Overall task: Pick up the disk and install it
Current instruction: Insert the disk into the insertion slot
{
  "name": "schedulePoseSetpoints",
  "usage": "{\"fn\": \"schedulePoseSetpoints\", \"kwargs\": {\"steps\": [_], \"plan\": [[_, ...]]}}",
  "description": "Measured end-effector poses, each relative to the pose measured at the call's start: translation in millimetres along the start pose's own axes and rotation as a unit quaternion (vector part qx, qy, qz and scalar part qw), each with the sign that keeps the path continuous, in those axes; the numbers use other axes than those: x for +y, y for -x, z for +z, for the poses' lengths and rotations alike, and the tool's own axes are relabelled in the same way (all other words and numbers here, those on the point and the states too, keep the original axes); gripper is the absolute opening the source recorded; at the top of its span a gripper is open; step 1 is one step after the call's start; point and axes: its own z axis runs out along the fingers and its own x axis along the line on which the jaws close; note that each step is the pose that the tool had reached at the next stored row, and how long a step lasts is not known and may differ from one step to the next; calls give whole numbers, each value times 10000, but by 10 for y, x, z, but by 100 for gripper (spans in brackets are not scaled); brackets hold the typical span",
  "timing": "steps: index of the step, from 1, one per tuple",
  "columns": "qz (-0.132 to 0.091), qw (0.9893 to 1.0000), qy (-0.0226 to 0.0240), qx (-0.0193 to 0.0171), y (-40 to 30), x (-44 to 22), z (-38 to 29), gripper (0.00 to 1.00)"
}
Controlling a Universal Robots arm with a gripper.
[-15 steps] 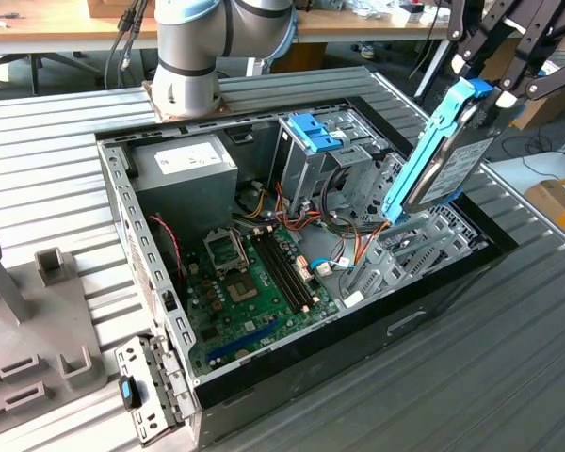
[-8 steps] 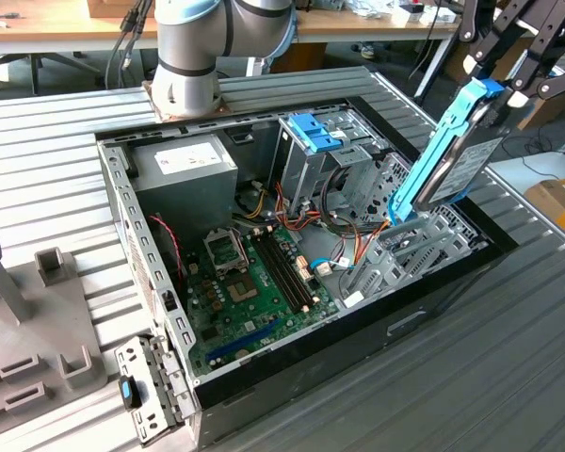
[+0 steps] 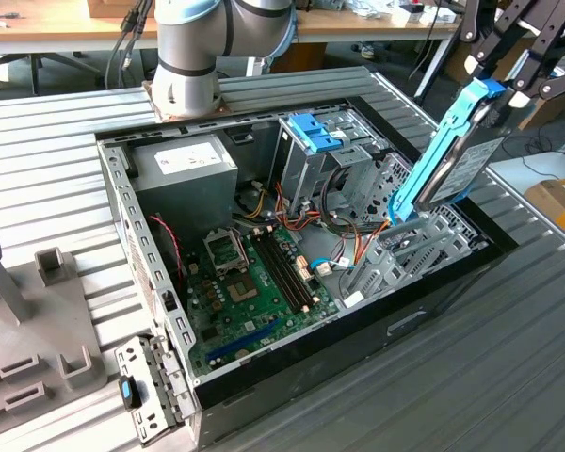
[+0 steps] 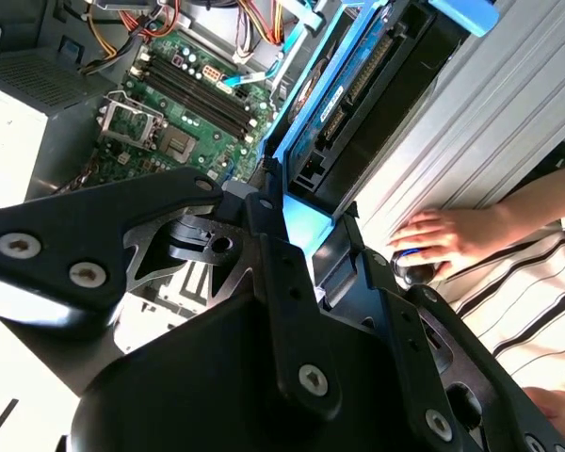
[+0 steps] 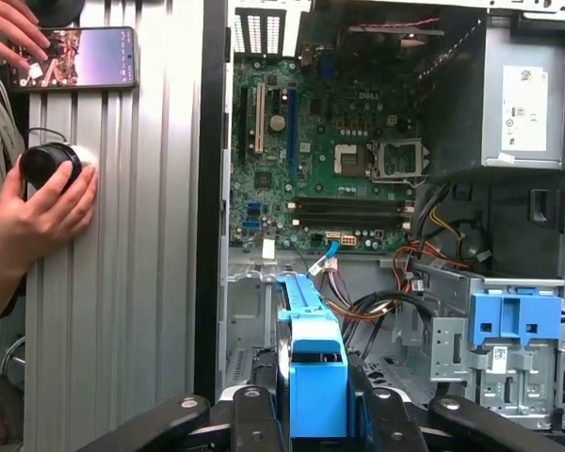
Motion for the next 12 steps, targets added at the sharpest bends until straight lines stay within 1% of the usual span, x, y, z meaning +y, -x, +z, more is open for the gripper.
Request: {"fn": "schedulePoseSetpoints", "kwargs": {"steps": [4, 12], "plan": [[0, 10000, 3, -2, -34, -32, 8, 37], [1, 10000, 4, -2, -68, -64, 119, 37]]}}
